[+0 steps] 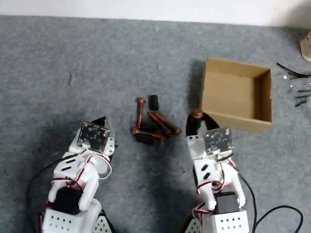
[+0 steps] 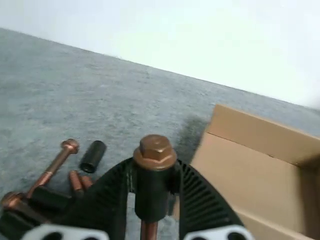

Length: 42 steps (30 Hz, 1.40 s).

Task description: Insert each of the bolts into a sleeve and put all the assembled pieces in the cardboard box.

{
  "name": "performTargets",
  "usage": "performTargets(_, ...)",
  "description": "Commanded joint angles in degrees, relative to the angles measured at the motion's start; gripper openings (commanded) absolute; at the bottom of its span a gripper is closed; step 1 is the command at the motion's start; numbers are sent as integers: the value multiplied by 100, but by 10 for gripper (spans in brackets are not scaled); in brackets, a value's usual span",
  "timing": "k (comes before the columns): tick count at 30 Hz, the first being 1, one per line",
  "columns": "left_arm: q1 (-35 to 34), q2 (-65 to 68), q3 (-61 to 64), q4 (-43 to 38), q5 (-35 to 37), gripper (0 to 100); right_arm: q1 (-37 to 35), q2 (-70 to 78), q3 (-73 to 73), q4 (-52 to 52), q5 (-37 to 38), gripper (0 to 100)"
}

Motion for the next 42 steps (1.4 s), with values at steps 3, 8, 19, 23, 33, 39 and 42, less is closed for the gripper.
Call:
performTargets(3, 22, 4, 426, -712, -70, 6, 338, 13, 541, -338, 9, 5)
performTargets(8, -31, -31, 453, -703, -70, 6, 356, 734, -207, -418, -149, 5)
performTargets(19, -22, 4, 488, -721, -70, 8, 453, 5288, -3231, -1640, -1099, 5)
performTargets(23, -22, -40, 567, -730, -70, 10, 857, 6993, -4374, -1912, -2084, 5)
performTargets(33, -4, -40, 602, -835, -70, 10, 2123, 9798, -5877, -1991, -4598, 9)
performTargets(39, -22, -40, 602, -835, -70, 10, 2114, 10158, -5982, -1956, -4615, 9)
performTargets(42, -22, -40, 602, -835, -70, 10, 2044, 10079, -5982, -1956, -4615, 10)
